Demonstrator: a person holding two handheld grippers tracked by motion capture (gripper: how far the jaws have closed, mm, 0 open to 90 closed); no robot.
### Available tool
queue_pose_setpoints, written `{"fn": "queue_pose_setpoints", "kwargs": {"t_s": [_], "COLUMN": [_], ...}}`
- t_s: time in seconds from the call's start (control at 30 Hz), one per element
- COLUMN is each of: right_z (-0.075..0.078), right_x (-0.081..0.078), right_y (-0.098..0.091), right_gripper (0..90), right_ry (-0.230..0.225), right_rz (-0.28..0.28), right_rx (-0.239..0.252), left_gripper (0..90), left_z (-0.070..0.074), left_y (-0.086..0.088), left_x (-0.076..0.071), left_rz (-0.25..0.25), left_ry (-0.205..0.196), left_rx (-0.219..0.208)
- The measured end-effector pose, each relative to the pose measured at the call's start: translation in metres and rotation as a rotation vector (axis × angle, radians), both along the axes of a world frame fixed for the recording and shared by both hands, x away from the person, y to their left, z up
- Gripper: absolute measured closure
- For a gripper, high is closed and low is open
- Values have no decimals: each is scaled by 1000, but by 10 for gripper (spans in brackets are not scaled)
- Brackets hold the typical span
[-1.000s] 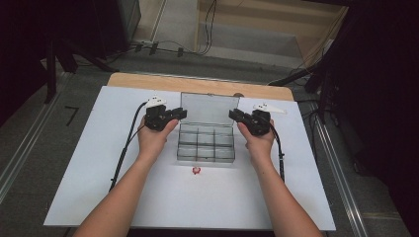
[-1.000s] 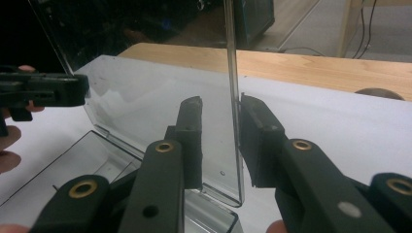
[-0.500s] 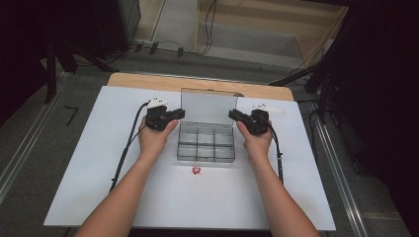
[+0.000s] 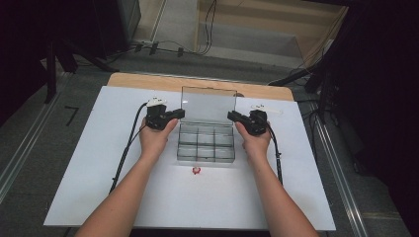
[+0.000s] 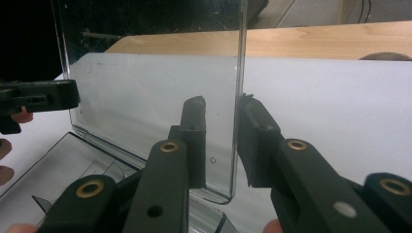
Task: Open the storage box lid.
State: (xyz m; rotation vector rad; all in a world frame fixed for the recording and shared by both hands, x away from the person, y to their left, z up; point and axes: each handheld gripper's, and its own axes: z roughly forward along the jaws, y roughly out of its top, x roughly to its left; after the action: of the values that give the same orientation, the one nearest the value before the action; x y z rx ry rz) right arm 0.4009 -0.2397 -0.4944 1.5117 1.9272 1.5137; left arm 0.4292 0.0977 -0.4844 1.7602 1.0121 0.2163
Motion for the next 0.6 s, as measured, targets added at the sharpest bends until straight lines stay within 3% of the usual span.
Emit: {"fn": "queue_pose_setpoints", "kwargs": {"t_s": [0.27, 0.43, 0.6], "right_z": [-2, -5, -8], "right_x": [1, 2, 3], "right_y": [2, 3, 3], "right_gripper": [697, 679, 667], "right_ry": [15, 33, 39], "right_rz": [-8, -13, -11], "right_rx": [2, 5, 14], "left_gripper": [789, 761, 750], "left_z": [-1, -2, -4], "left_y": [0, -2, -2], "left_x": [2, 3, 4], "left_rz": [3, 10, 9], "left_ry": [17, 22, 43], "left_rx": [-4, 20, 3]}}
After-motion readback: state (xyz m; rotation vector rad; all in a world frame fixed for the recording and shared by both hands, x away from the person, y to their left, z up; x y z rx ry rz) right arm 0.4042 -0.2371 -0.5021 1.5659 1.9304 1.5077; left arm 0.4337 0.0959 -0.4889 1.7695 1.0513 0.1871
